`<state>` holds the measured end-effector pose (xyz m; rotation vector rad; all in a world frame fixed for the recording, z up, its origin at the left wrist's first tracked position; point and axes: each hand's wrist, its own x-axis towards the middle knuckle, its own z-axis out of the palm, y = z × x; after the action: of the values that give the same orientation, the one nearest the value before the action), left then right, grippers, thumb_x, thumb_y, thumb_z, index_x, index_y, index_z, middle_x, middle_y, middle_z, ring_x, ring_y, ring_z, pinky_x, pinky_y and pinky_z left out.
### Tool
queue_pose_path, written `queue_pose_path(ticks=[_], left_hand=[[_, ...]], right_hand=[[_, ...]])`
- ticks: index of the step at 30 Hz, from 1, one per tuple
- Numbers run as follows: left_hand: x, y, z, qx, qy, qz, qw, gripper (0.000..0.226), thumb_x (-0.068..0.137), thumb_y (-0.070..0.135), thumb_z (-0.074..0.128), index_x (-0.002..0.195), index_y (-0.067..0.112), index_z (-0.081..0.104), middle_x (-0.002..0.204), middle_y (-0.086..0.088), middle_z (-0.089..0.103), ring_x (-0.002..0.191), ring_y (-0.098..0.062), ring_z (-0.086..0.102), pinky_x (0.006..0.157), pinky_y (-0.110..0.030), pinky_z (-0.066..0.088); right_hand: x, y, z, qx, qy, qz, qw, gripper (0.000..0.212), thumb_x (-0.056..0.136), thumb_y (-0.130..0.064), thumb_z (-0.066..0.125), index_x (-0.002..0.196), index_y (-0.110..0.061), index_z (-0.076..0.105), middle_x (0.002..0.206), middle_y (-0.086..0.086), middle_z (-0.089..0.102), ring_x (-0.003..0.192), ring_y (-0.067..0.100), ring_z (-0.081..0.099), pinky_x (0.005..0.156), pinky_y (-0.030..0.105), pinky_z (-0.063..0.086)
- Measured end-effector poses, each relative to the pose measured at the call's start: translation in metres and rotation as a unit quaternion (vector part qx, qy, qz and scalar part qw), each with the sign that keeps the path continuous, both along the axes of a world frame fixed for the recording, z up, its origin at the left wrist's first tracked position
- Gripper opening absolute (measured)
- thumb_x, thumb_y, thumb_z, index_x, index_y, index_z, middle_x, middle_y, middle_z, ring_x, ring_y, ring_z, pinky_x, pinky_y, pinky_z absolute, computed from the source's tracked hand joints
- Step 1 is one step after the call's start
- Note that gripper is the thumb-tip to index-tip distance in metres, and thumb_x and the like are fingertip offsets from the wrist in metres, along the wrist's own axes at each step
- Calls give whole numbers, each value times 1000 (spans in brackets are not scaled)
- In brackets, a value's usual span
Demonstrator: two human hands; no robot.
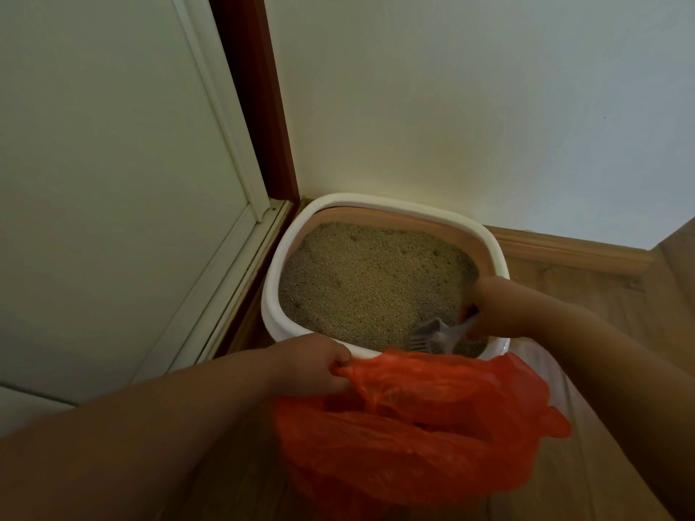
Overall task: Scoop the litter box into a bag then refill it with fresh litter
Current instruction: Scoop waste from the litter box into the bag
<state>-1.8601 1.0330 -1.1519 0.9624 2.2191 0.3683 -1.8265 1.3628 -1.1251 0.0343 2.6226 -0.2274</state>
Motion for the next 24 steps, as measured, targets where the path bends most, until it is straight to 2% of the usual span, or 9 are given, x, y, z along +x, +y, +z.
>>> queue_pose_path(ticks=[5,9,13,15,17,20,24], left_hand=[[-1,-2,-2,12,6,-31,999,20,91,34,64,87,15,69,105,1,57,92,-13,61,85,-31,50],[-1,-1,0,28,12,-31,999,19,92,27,65,74,20,61,106,0,57,91,-16,62,82,-29,49],[-5,-4,0,33,27,-25,999,14,91,27,65,84,15,66,105,2,56,92,-13,59,83,-27,47],[-7,-7,-1,44,31,-9,999,14,90,28,66,84,15,64,102,3,56,88,-11,57,80,-27,46],[-9,-12,-2,51,37,12,998,10,90,28,67,86,22,60,99,6,56,87,-8,56,77,-24,43],[-12,-20,-3,60,30,46,997,17,90,27,67,105,23,64,99,11,60,88,-4,59,74,-20,44],[-16,-30,-2,70,17,88,993,29,93,27,67,121,32,65,110,12,64,95,0,62,78,-15,50]], right_hand=[[5,-7,-16,-29,8,-32,999,17,85,-30,79,101,-22,80,89,-12,72,78,1,65,61,10,45],[8,-19,-26,-66,26,-59,996,16,86,-30,78,99,-22,79,82,-13,69,73,0,62,56,9,45],[5,-37,-36,-86,23,-80,993,20,87,-30,78,104,-20,78,90,-6,70,81,8,65,70,25,56],[-1,-50,-39,-100,24,-89,991,20,87,-29,77,105,-20,77,93,-5,69,84,9,65,74,27,57],[-9,-63,-41,-112,31,-98,988,16,88,-28,76,102,-20,77,91,-3,70,81,11,65,69,26,56],[-21,-87,-52,-131,37,-110,985,11,88,-25,75,94,-17,78,84,3,73,67,11,62,57,24,50],[-37,-120,-69,-190,22,-148,970,5,91,-21,73,93,-19,77,80,2,75,71,15,73,62,31,60]])
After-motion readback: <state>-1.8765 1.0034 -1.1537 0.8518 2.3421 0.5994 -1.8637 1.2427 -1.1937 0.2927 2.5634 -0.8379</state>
